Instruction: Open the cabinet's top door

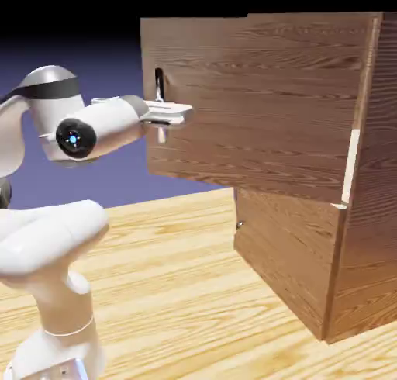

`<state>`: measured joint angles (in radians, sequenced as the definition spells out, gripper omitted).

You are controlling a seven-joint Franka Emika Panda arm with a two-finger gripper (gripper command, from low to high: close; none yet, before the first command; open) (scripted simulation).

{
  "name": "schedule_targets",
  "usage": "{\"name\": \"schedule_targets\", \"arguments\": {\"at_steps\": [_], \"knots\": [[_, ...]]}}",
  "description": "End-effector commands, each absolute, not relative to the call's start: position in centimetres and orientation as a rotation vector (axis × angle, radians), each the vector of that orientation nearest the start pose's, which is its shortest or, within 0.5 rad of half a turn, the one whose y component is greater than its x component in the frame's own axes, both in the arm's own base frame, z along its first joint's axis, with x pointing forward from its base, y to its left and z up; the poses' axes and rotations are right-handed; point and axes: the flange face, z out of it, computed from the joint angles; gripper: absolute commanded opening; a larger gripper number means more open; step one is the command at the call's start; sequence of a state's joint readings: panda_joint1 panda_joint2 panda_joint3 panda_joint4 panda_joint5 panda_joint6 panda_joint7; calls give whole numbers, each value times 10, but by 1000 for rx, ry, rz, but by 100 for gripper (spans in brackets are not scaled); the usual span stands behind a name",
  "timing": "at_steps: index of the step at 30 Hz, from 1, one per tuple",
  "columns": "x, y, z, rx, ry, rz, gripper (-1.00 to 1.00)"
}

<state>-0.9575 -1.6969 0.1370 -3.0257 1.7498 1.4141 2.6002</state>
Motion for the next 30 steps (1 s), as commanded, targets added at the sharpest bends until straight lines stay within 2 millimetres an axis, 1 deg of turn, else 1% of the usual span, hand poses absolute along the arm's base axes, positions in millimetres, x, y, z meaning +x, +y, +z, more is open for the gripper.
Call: {"name": "schedule_targets", "arguments": {"at_steps": [1, 9, 17, 24, 30], "knots": [[173, 2, 567, -20, 1714, 1227, -100], [153, -56, 567, -146, 1737, 1331, -100], [141, -117, 567, -278, 1754, 1437, -100], [138, -178, 567, -410, 1764, 1537, -100], [142, -232, 567, -532, 1767, 1626, -100]]}}
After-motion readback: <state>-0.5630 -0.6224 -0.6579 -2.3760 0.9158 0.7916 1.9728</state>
